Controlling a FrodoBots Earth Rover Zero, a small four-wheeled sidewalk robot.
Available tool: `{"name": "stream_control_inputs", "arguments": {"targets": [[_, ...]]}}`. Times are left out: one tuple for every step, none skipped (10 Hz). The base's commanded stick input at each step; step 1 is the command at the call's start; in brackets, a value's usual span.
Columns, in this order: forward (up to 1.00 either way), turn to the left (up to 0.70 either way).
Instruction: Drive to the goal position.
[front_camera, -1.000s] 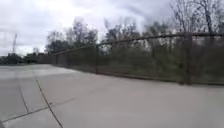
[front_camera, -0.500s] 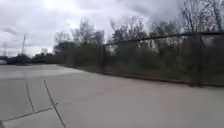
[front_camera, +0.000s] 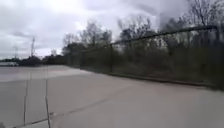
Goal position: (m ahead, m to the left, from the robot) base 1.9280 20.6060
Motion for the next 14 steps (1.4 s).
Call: {"name": "stream_control_inputs", "arguments": {"targets": [[1.00,0.27],[1.00,0.27],[1.00,0.27],[1.00,0.27],[1.00,0.27],[1.00,0.27],[1.00,0.27],[1.00,0.27],[1.00,0.27],[1.00,0.27],[1.00,0.27],[1.00,0.27],[1.00,0.27],[1.00,0.27]]}}
